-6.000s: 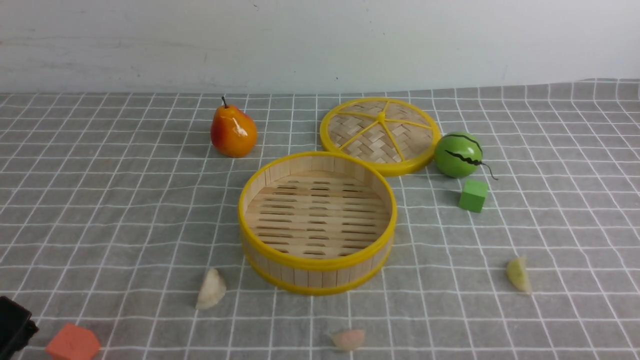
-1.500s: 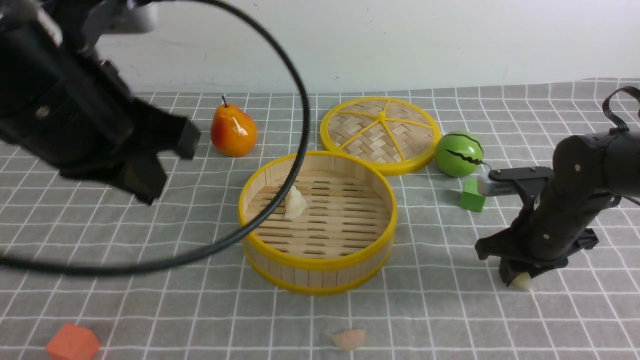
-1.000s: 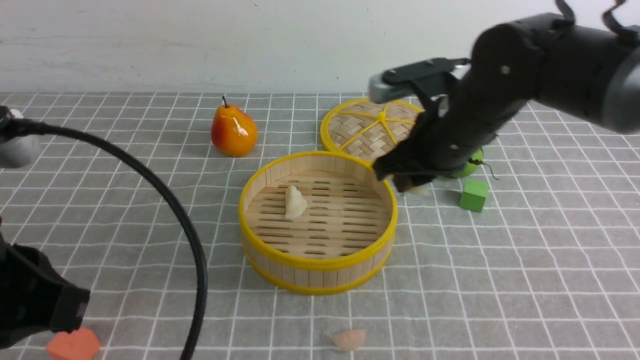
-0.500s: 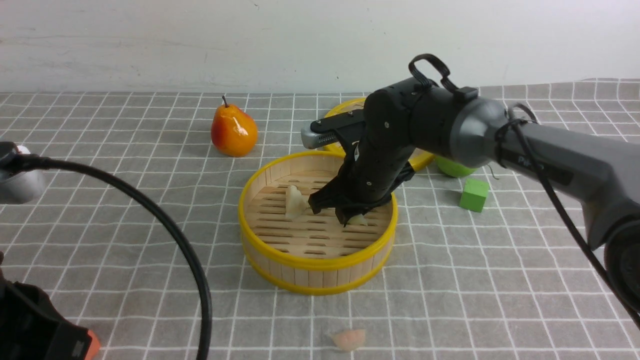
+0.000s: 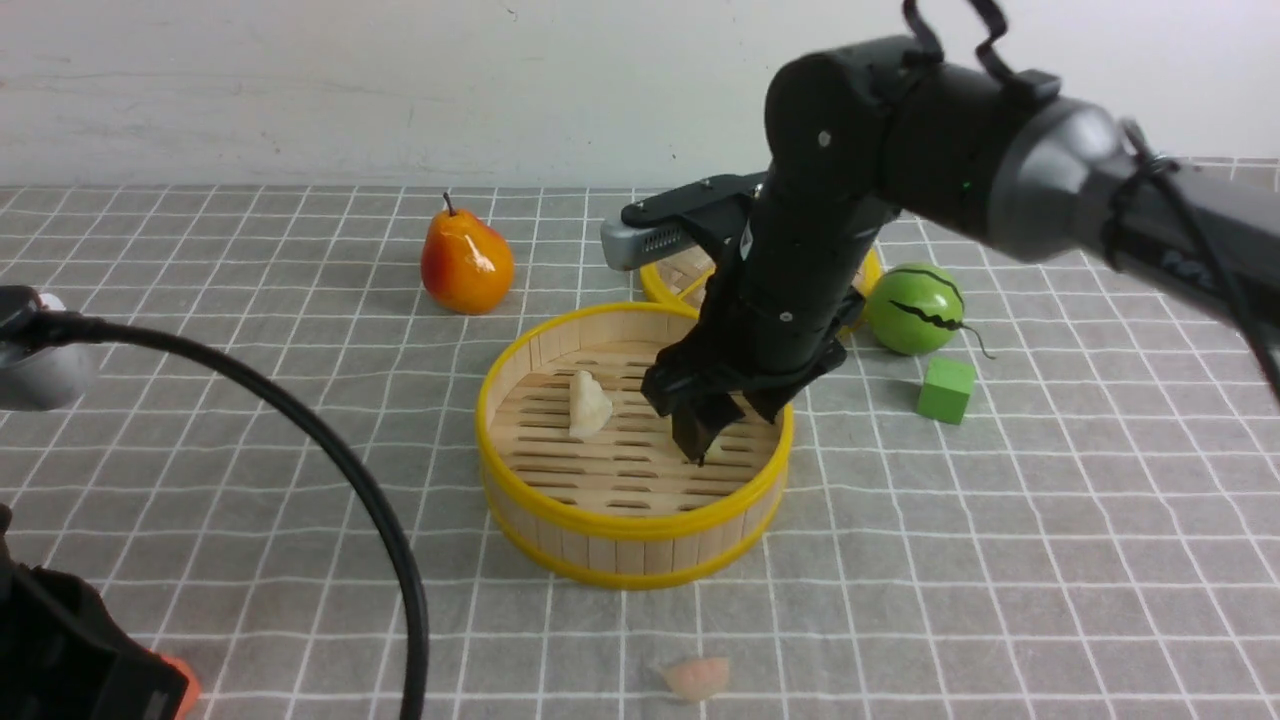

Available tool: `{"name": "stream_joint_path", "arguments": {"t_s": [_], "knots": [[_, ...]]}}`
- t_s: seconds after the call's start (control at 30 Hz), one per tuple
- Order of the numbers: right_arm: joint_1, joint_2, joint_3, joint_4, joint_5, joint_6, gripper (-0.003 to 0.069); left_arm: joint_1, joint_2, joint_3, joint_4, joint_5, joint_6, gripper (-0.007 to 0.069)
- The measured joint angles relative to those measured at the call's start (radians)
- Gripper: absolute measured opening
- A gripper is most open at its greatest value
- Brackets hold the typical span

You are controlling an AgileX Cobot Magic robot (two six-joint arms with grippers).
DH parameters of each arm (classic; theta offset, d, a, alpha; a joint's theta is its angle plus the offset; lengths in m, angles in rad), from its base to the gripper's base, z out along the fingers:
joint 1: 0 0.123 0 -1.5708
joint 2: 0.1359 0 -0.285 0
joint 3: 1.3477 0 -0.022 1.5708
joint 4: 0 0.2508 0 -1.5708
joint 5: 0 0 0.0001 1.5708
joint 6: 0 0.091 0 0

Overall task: Put the dumplings into the steamer on the table with the grey tablecloth.
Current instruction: 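Reach for and grasp a dumpling lying on the table beside the steamer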

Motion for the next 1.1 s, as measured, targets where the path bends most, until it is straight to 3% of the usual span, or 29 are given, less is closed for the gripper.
{"name": "stream_joint_path", "arguments": {"t_s": [0.27,0.43,0.57,0.8,1.1], "knots": [[0.094,-0.164,0.276,0.029,0.023,-0.244,0.0518,0.0,0.0,0.0,-0.005,0.0,0.04,-0.0012],[0.127,-0.161,0.415,0.037,-0.091,-0.531,0.0493,0.0,0.0,0.0,-0.022,0.0,0.077,-0.0011],[0.127,-0.114,0.429,0.028,-0.195,-0.652,0.0463,0.0,0.0,0.0,-0.031,0.0,0.087,-0.0006],[0.127,-0.022,0.43,0.047,-0.253,-0.758,0.0388,0.0,0.0,0.0,-0.032,0.0,0.087,0.0],[0.127,-0.002,0.43,0.07,-0.255,-0.772,0.0245,0.0,0.0,0.0,-0.03,-0.002,0.089,0.0006]]}}
